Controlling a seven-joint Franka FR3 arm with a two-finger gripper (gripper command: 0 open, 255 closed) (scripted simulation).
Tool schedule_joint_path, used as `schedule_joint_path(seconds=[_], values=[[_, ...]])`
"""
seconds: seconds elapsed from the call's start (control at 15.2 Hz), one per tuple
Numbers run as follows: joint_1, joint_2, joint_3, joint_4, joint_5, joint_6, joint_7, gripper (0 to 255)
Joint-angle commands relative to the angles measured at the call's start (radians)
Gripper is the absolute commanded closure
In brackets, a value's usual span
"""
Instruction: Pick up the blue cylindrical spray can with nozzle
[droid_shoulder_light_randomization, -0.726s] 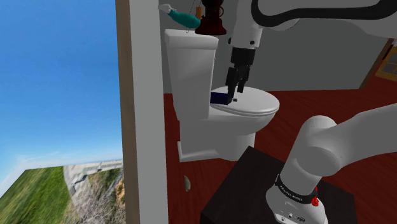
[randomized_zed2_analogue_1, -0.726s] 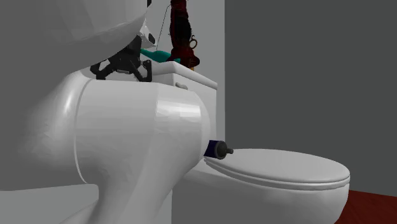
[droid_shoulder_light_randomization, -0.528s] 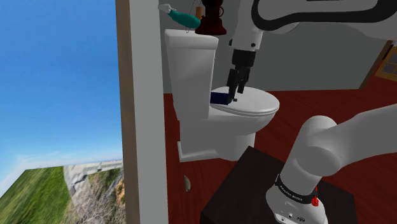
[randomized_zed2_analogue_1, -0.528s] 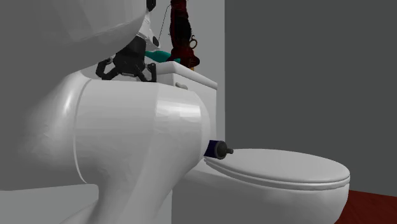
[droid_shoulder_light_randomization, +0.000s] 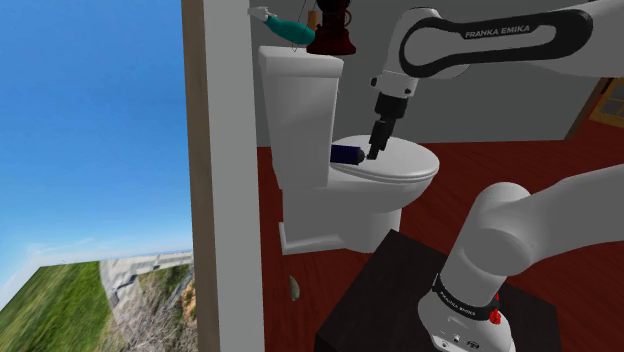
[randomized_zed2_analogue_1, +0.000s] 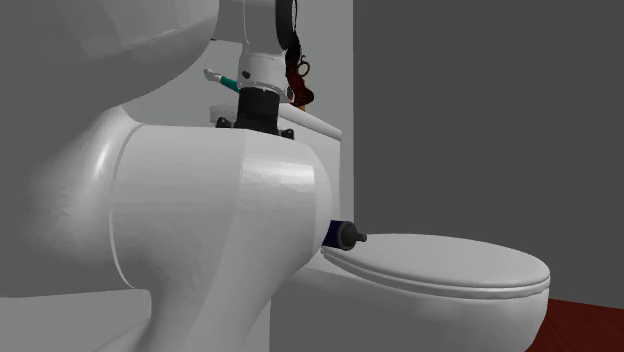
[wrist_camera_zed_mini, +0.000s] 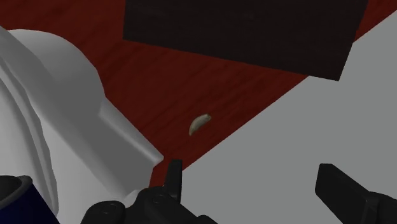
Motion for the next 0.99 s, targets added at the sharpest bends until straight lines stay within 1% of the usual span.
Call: schedule_joint_path(seconds=[0.0, 0.26, 0.53, 0.73, 0.92], values=[[-0.008, 0.017, -0.049, -0.014, -0.028, 0.054, -0.066, 0], [-0.015, 0.087, -0.159, -0.019, -0.07, 0.172, -0.201, 0], [0.002, 0.187, -0.276, 0.006, -0.083, 0.291, -0.343, 0], [0.035, 0.277, -0.372, 0.043, -0.065, 0.374, -0.459, 0], [0.089, 0.379, -0.477, 0.095, -0.014, 0.449, -0.59, 0]])
